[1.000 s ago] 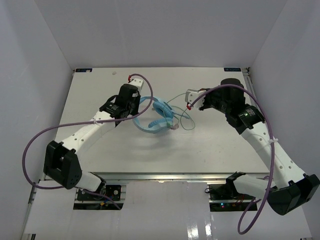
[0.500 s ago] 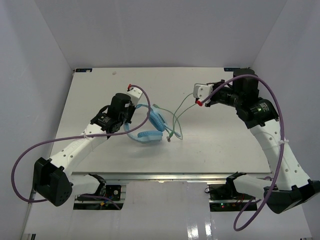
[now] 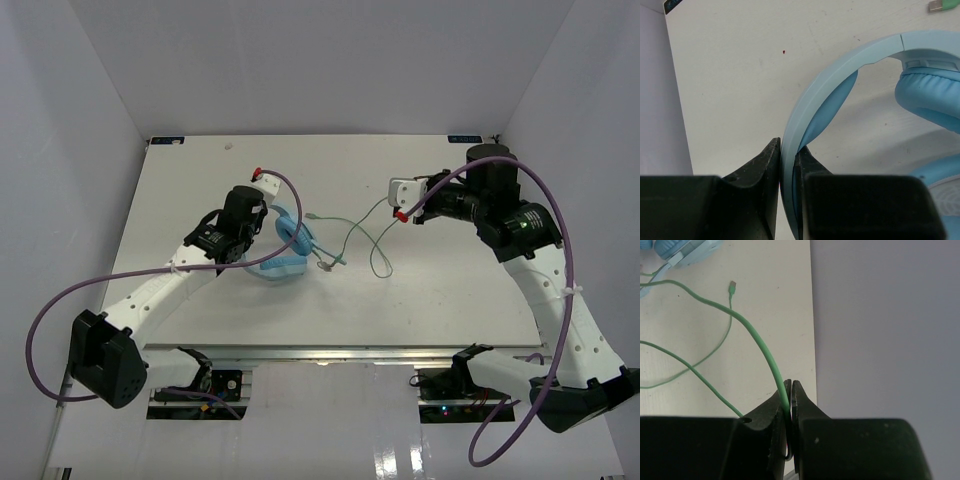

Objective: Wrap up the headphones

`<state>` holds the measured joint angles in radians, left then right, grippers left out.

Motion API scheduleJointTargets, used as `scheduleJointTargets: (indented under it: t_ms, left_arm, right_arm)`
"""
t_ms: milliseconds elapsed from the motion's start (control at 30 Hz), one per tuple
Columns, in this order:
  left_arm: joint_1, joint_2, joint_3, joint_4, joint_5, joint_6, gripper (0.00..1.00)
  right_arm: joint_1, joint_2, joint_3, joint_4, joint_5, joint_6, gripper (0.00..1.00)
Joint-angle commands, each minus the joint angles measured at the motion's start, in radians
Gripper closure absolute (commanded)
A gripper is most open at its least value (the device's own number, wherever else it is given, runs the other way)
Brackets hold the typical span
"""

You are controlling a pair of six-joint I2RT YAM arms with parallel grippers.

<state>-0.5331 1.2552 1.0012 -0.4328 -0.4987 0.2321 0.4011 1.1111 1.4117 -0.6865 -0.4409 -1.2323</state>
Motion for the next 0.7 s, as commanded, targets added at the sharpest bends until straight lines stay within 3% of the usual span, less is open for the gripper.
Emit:
scheduleJointTargets:
  t_ms: [0,133,333,500,667]
  left_arm:
    - [-0.003,-0.035,0.006,0.05,0.046,0.013,1.0]
    - [-0.034,-0.084,-0.023,0.049,0.222,0.042,1.0]
    - [-0.119,-0.14,-0.057,0.041,0.473,0.035,1.0]
    - [-0.159,-0.142,-0.028,0.041,0.742,-0.073,1.0]
    - [-0.185,-0.181,0.019,0.131,0.85,-0.241,1.0]
  right_arm:
    - [-0.002,-0.038,-0.049,0.123,0.098,0.01,0.91]
    - [-0.002,-0.013,-0.094,0.229,0.124,0.06,0.91]
    - [-0.004,0.084,-0.067,0.373,0.086,0.279,0.92]
    - [-0.004,0.174,-0.082,0.425,0.053,0.424,0.92]
    - [-0.007,0.189,-0.178,0.441,0.025,0.51,0.92]
